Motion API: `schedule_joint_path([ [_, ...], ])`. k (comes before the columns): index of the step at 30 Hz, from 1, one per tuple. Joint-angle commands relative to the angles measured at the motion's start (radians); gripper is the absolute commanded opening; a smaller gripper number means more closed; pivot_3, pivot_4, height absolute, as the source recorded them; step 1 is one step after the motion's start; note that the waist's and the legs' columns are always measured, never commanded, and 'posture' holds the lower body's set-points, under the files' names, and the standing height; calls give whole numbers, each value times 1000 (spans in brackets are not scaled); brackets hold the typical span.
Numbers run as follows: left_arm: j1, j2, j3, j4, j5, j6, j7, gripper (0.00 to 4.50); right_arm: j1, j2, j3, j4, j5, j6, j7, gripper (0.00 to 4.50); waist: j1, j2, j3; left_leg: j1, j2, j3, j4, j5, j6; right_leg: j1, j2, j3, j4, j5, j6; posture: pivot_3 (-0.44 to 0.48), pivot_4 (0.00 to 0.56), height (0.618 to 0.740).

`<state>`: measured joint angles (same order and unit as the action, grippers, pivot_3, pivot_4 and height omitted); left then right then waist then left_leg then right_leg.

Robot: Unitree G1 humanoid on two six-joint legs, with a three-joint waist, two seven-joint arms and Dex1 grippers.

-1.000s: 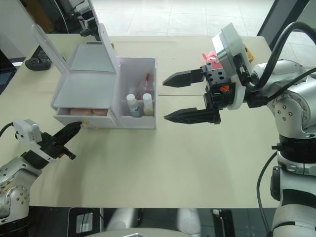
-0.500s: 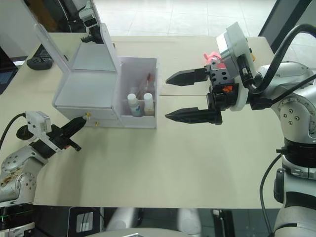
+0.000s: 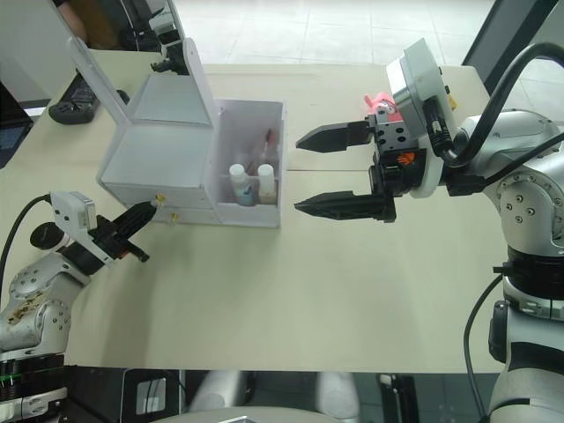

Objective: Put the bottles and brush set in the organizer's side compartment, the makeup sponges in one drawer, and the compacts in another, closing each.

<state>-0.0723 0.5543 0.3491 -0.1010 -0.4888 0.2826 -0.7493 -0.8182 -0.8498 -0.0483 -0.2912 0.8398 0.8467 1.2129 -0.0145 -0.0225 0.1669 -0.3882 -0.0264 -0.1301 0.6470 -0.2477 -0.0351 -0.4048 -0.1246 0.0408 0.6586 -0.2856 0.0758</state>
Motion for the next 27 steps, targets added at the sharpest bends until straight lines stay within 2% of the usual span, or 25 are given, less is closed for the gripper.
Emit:
schedule_joint_path([
  [1, 10, 12, 32, -33, -22, -16, -2, 33, -5, -12, -25, -14, 12, -3, -4, 4500, -1, 0, 0, 0, 0, 0, 0, 0, 0, 0, 0, 0, 0, 0, 0, 0, 150, 740],
  [5, 36, 15, 74, -93, -113, 34, -15, 33, 12, -27, -20, 19, 3, 15, -1, 4500, -1, 0, 0, 0, 0, 0, 0, 0, 0, 0, 0, 0, 0, 0, 0, 0, 150, 740],
  [7, 75, 38, 118, -131, -160, 63, -33, 415, 36, -50, -4, 50, -55, -22, 10, 4500, -1, 0, 0, 0, 0, 0, 0, 0, 0, 0, 0, 0, -1, 0, 0, 0, 150, 740],
  [10, 158, 98, 201, -152, -203, 108, -68, 1223, 81, -61, -28, 100, -83, -46, 5, 4500, -2, 0, 0, 0, 0, 0, -1, 0, 0, 0, 0, 0, -1, 0, 0, 0, 150, 740],
  [13, 260, 171, 312, -89, -187, 82, -139, 2039, 181, -61, -86, 173, -121, -108, -8, 4500, -5, 0, 0, 0, 1, 1, -2, 0, 0, 0, 1, 0, -1, 0, 0, 0, 150, 740],
  [17, 341, 222, 431, 44, -152, 2, -206, 3265, 325, -58, -155, 258, -190, -232, -23, 4500, -4, 0, 0, 1, 1, 2, -3, 0, 0, 0, 1, 1, -2, 0, 0, 0, 150, 740],
  [21, 386, 271, 551, 290, -90, -152, -254, 4453, 492, -22, -273, 334, -228, -362, -58, 4500, -1, 0, 0, 1, 1, 2, -3, 0, 0, 1, 1, 0, -2, 0, 0, 0, 150, 740],
  [24, 390, 287, 591, 411, -80, -218, -273, 4488, 578, -2, -320, 353, -243, -422, -74, 4500, -3, 0, 0, 2, 1, 2, -3, 0, 0, 1, 1, 1, -2, 0, 0, 0, 150, 740],
  [27, 405, 278, 588, 418, -90, -226, -302, 4488, 614, 2, -333, 345, -236, -415, -88, 4500, -7, 0, 0, 3, 2, 3, -3, 0, 0, 2, 1, 1, -2, 0, 0, 0, 150, 740],
])
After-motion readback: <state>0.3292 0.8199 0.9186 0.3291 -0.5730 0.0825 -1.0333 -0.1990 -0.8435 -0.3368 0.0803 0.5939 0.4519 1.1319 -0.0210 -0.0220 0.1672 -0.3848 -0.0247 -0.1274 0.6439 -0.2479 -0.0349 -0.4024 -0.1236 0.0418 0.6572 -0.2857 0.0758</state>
